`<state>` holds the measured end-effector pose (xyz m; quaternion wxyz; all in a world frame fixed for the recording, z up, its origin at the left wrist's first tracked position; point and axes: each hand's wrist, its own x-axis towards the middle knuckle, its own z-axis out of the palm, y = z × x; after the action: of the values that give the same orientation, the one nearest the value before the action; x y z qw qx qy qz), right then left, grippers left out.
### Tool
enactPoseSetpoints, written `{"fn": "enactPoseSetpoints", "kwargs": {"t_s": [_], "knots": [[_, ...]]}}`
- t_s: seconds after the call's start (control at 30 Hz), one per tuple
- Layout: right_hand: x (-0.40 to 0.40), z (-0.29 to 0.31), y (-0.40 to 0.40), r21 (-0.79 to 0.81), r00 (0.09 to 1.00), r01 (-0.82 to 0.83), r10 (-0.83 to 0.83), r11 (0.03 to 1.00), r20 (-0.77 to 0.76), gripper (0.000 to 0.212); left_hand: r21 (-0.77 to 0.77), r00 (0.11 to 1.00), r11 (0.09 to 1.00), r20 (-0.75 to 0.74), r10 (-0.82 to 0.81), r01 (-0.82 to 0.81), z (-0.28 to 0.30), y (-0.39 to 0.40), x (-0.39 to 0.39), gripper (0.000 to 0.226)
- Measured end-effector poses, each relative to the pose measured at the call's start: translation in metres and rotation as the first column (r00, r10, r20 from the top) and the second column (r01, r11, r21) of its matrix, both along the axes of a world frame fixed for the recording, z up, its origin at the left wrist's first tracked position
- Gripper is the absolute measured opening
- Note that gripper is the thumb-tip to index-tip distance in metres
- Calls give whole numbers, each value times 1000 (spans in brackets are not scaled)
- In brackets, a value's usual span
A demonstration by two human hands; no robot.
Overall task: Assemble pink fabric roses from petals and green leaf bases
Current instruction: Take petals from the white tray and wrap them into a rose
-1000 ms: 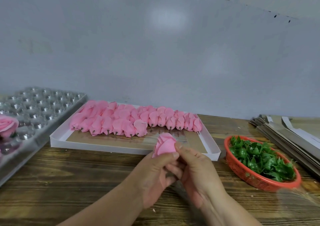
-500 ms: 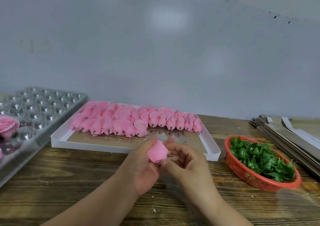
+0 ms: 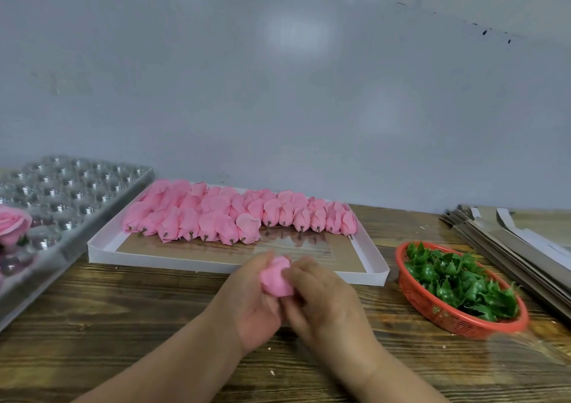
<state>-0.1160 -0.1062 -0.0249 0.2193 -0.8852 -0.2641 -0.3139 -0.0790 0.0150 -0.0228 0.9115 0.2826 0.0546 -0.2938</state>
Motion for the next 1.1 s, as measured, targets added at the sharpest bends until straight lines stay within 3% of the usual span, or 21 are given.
{"fn": "enactPoseSetpoints", "kwargs": {"t_s": [0.07, 0.1, 0.17, 0.27, 0.47, 0.57, 0.67, 0.77, 0.83, 0.9, 0.97, 1.03, 1.1], "knots": [[2, 4, -2, 380, 987, 53, 11, 923, -163, 19, -34, 992, 998, 119, -49, 54, -1, 0, -2, 80], [4, 7, -3, 558, 965, 85, 70, 826, -251, 26, -12, 981, 998, 181, -63, 66, -3, -1, -4, 88], [4, 11, -5, 759, 914, 109, 235, 642, -330, 30, 83, 957, 994, 277, -87, 67, -6, -5, -10, 92], [2, 10, 0, 857, 813, 138, 437, 496, -384, 15, 154, 936, 986, 334, -111, 62, -12, -12, -15, 94], [1, 9, 7, 917, 558, 325, 737, 230, -383, 9, 160, 938, 986, 346, -23, -35, -9, -4, -9, 37], [2, 8, 7, 918, 514, 362, 788, 161, -340, 11, 172, 937, 984, 350, -18, -45, -6, -3, -9, 42], [1, 8, 7, 915, 546, 333, 744, 229, -385, 5, 158, 943, 987, 333, -20, -35, -5, -5, -8, 36], [0, 5, 6, 821, 763, 166, 456, 546, -458, 7, 109, 951, 989, 301, 67, -104, -1, -8, -9, 62], [-1, -1, 4, 611, 906, 64, 212, 789, -368, 23, 70, 958, 986, 255, 131, -153, 2, -10, -10, 75], [-3, -5, 6, 379, 968, 49, 49, 924, -245, 30, 77, 964, 979, 201, 172, -190, 3, -11, -10, 80], [-4, -6, 6, 269, 991, 78, -45, 960, -129, 32, 78, 969, 979, 174, 173, -189, 1, -13, -11, 88], [-3, -6, 7, 260, 996, 82, -72, 962, -48, 28, 62, 971, 981, 166, 172, -184, -1, -16, -13, 93], [-1, -6, 6, 307, 996, 83, -74, 948, -41, 24, 46, 972, 986, 183, 148, -158, -1, -15, -14, 77]]}}
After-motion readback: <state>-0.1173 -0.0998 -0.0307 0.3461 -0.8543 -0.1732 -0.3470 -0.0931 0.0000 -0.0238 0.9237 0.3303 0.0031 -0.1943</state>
